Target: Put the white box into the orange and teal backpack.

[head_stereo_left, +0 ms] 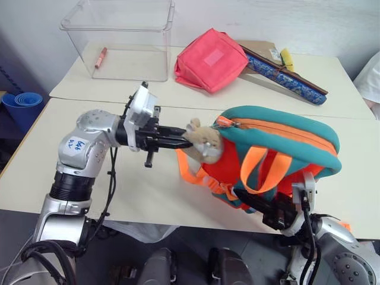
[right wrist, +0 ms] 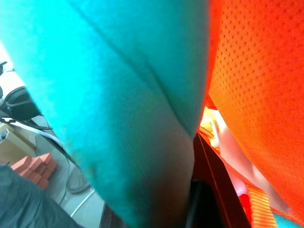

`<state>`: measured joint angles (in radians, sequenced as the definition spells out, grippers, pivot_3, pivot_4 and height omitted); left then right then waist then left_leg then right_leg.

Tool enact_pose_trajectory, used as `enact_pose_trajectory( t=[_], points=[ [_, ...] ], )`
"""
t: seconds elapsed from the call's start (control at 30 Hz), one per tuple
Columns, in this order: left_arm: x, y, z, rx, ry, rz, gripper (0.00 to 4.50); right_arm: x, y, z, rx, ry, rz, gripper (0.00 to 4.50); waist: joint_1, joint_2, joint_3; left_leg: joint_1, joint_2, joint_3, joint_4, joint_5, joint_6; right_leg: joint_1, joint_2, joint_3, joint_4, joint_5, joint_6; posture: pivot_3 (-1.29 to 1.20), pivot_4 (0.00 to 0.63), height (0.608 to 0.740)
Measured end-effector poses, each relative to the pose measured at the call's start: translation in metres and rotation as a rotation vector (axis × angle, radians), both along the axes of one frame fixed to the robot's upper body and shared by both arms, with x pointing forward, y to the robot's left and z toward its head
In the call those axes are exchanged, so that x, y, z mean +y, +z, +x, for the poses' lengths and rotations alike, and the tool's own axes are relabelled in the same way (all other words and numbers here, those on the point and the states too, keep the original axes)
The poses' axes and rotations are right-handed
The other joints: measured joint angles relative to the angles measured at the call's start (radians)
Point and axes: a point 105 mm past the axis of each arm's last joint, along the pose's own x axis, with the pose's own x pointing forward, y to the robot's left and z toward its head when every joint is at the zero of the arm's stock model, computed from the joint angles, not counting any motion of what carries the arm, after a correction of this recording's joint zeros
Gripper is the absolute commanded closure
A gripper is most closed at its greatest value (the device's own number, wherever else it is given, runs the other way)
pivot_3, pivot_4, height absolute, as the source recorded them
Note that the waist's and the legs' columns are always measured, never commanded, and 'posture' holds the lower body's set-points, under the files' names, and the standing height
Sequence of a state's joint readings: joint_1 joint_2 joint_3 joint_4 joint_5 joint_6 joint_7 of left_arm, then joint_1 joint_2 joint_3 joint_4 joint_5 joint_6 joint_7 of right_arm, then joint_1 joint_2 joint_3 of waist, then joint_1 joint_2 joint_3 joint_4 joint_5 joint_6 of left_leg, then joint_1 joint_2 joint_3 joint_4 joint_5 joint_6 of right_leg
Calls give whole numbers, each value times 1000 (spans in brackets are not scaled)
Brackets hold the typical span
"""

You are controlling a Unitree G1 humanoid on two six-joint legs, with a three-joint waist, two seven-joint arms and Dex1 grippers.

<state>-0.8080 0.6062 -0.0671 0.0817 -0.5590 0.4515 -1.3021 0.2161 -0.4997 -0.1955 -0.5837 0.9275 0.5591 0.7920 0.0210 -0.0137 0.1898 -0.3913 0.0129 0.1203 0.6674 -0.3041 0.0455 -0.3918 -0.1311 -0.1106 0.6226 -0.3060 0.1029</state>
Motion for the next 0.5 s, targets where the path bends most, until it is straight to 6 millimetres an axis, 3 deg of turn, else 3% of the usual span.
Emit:
enact_pose_trajectory(
  t=[0.37, 0.5],
  points=[
    [40, -10, 32, 14, 195, -2, 4369, -2, -1, -2, -23, 1, 11, 4465, -2, 0, 0, 0, 0, 0, 0, 0, 0, 0, 0, 1, 1, 0, 0, 0, 150, 740],
    [44, -20, 48, -3, 294, -22, 4369, -5, -2, 0, -22, -7, 17, 4465, 0, -1, 0, 1, 0, 0, 0, 0, 0, 0, -1, 0, 3, 0, 0, 0, 150, 740]
  ],
)
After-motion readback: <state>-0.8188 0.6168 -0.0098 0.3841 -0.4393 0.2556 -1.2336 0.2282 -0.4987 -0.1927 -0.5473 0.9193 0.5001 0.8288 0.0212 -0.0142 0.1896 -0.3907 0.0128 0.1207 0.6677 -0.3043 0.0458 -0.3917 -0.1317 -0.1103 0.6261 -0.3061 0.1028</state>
